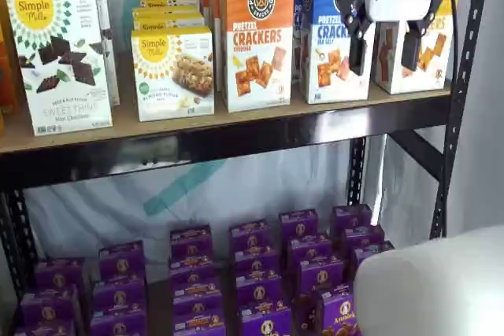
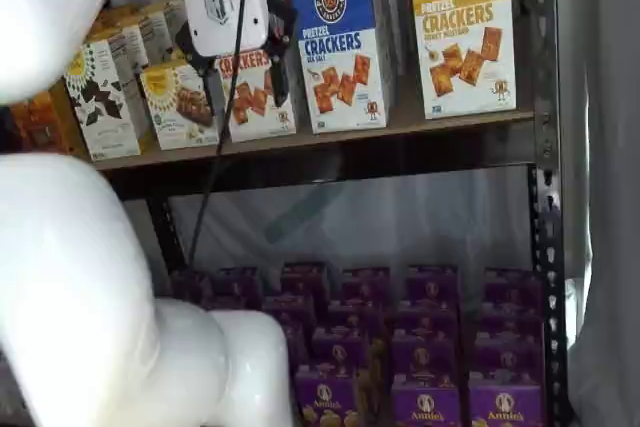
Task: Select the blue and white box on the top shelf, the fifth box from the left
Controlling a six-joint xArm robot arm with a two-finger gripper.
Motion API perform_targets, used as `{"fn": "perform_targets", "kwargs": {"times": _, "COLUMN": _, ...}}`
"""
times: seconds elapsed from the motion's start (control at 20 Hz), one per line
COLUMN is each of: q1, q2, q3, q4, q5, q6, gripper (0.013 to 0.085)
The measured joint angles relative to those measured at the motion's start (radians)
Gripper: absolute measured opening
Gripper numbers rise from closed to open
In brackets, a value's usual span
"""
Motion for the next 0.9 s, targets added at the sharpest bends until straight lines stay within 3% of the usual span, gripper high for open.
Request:
{"fn": "perform_targets", "kwargs": {"times": 0.05, "q1": -0.014, "q2": -0.007, "q3": 0.006, "q4": 0.015, "q5": -0.011, "q6": -0.009, "gripper": 0.0850}}
{"fn": "perform_targets", "kwargs": {"times": 0.1, "q1": -0.055, "q2": -0.025, "q3": 0.023, "q4": 0.058, "q5": -0.037, "q6": -0.030, "gripper": 0.0850}}
{"fn": "perform_targets", "kwargs": {"times": 0.2, "q1": -0.070, "q2": -0.031, "q3": 0.029, "q4": 0.079, "q5": -0.047, "q6": -0.040, "gripper": 0.0850}}
{"fn": "perform_targets", "kwargs": {"times": 0.55, "q1": -0.027, "q2": -0.033, "q3": 0.042, "q4": 0.019, "q5": -0.116, "q6": -0.023, "gripper": 0.0850}}
{"fn": "perform_targets", "kwargs": {"times": 0.9, "q1": -0.065, "q2": 0.040, "q3": 0.013, "q4": -0.004, "q5": -0.264, "q6": -0.068, "gripper": 0.0850}}
